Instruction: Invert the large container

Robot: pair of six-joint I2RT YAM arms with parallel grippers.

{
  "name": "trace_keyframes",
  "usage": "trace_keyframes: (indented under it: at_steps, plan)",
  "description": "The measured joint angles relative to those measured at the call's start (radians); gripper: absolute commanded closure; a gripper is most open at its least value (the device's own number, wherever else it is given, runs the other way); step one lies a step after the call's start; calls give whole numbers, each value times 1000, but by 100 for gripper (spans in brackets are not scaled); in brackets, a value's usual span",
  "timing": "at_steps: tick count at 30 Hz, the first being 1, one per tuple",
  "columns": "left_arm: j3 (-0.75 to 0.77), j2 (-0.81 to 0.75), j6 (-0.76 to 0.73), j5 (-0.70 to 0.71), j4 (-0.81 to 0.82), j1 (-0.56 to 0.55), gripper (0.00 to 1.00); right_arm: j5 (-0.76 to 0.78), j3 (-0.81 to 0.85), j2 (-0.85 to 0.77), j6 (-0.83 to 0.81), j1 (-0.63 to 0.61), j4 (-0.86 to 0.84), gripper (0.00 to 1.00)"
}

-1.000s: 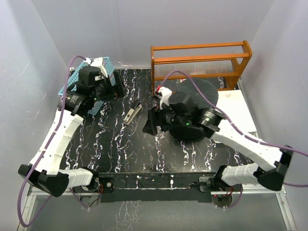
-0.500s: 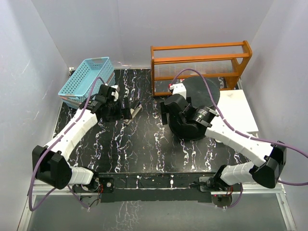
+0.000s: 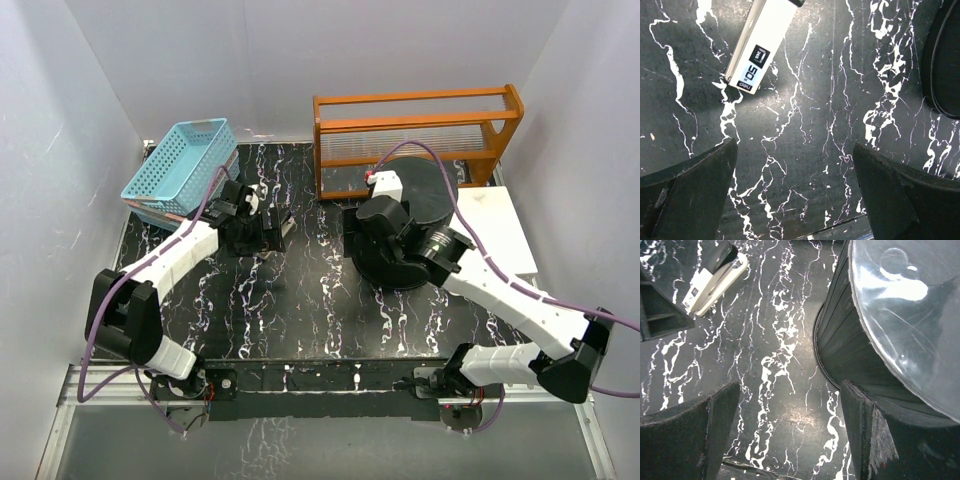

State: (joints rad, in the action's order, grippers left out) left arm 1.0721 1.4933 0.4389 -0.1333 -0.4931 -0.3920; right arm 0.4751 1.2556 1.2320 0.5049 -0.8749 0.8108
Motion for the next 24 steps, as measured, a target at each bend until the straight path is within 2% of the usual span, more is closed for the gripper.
trace_keyframes:
  at_steps: [5, 10, 16, 24]
  plan:
    - [-102, -46, 41, 74, 52, 6, 1, -31, -8, -42, 10, 0, -11, 19]
    - [-128, -42, 57, 61, 95, 82, 1, -59, -23, -42, 21, 0, -18, 19]
    - [-8, 56, 85, 87, 160, 116, 1, -87, -53, -52, 39, 0, -14, 19]
    - [259, 341, 55, 302, 127, 108, 1, -111, -82, -130, 85, 0, 11, 18]
